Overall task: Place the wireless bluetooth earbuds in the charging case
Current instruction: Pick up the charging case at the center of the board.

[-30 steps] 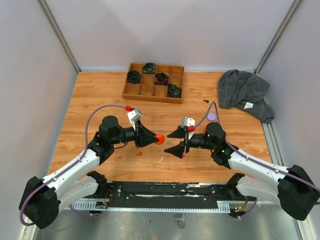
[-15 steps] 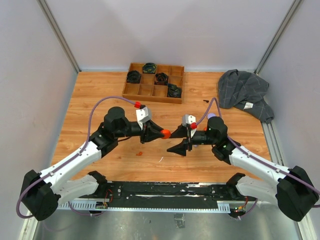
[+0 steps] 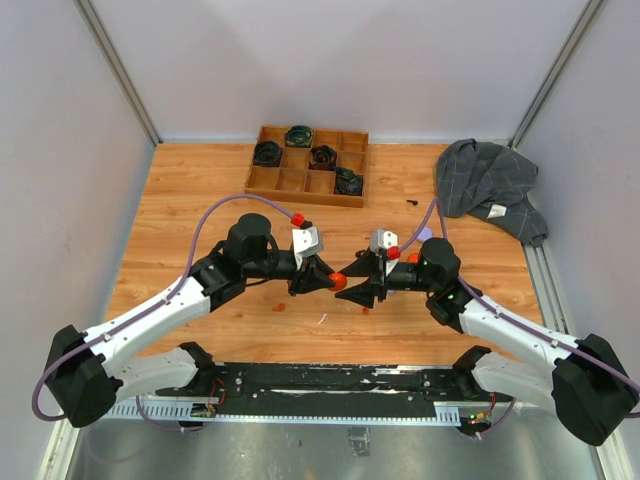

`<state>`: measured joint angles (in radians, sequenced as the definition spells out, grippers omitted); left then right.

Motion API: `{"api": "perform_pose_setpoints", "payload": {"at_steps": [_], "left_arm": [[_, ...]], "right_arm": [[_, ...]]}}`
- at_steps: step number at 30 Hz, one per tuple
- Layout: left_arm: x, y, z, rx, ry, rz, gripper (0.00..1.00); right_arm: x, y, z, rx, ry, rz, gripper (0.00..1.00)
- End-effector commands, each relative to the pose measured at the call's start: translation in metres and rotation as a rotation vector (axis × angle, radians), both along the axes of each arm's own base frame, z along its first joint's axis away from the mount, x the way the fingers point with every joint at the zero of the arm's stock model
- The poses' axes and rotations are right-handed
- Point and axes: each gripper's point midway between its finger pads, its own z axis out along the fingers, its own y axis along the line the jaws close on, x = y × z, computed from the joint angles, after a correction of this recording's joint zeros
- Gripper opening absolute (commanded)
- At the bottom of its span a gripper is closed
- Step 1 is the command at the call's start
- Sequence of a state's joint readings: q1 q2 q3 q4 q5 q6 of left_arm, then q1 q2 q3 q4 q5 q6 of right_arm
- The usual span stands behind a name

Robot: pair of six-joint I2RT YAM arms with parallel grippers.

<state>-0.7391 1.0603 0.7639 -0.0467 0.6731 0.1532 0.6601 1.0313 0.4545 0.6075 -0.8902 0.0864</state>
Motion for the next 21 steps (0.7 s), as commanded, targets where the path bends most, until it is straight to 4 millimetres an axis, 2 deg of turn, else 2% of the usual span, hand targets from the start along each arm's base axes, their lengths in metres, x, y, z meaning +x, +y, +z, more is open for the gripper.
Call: {"api": "perform_pose_setpoints", "payload": {"at_steps": [1, 7, 21], "left_arm": [[-0.004, -0.005, 0.015, -0.024, -0.042, -0.032, 0.00], [-0.007, -0.004, 0.024, -0.049, -0.053, -0.034, 0.00], [-0.013, -0.004, 0.030, -0.081, -0.055, -0.052, 0.00]], "right_arm": [[0.003, -0.002, 0.010, 0.046, -0.023, -0.004, 0.50], [-0.001, -0.001, 0.005, 0.046, -0.009, 0.020, 0.42], [-0.004, 0.002, 0.002, 0.059, 0.012, 0.050, 0.28]]}}
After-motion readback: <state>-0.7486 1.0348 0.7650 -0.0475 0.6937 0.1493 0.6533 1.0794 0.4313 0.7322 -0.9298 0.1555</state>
